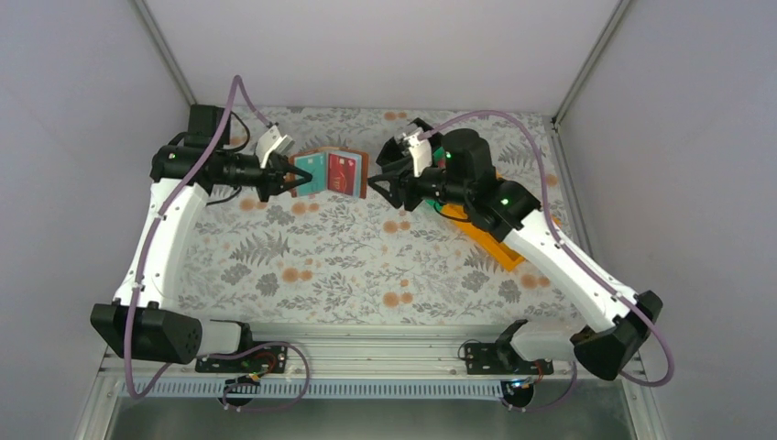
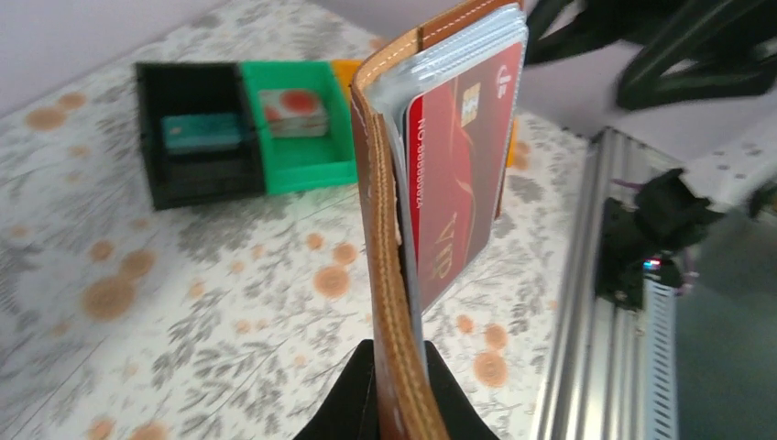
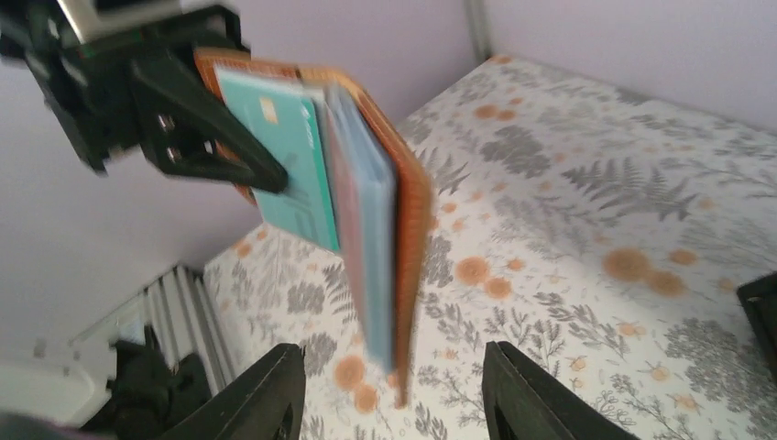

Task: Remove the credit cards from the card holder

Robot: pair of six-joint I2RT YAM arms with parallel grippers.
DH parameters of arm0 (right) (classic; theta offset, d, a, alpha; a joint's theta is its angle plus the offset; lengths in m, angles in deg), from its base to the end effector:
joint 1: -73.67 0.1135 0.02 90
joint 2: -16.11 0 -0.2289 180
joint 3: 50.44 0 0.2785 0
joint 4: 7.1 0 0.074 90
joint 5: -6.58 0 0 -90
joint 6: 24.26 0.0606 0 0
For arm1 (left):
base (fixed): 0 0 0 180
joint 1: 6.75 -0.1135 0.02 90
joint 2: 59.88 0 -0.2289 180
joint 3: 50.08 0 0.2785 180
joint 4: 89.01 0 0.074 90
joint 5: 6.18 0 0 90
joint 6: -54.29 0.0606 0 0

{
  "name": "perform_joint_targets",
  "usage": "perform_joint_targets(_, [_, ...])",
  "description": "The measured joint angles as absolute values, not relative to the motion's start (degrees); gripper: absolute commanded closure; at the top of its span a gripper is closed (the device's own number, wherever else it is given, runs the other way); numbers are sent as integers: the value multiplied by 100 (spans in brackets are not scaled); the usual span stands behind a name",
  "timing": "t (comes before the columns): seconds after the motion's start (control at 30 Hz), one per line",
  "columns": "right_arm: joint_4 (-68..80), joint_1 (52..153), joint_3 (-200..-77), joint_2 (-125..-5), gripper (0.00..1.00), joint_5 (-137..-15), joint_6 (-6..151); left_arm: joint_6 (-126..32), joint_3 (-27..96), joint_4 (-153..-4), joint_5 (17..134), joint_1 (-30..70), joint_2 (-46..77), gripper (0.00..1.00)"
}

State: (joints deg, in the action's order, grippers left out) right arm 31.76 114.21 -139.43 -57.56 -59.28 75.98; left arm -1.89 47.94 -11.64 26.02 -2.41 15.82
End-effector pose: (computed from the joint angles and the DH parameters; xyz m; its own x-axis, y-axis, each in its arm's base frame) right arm 0.2444 0.2416 0.3551 -0.4548 -0.1755 -0.8731 -0.8101 0.4888 0.3237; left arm 0.2773 -0.0725 0.3540 -0.3875 0.3269 -0.8620 0.8900 0.3764 -0.2574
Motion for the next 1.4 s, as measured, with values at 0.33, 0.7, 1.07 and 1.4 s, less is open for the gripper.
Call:
perform_joint_targets(0.33, [2151, 12356, -14081, -5918, 68, -5768, 7981, -932, 4613, -1752, 3448, -245, 1580, 98])
perform_joint_targets(0.7, [1089, 11978, -13727, -6294, 72, -4892, 7965, 382, 4936, -637, 1905, -208, 1412, 98])
perform_joint_targets(1.07, [826, 11875, -13661, -6305, 76, -4173, 7961, 721, 4991, -342, 1569, 21, 1398, 98])
perform_joint_targets(1.4, [719, 11897, -13661, -6519, 96, -3794, 7911, 732, 4989, -244, 1523, 100, 1396, 98])
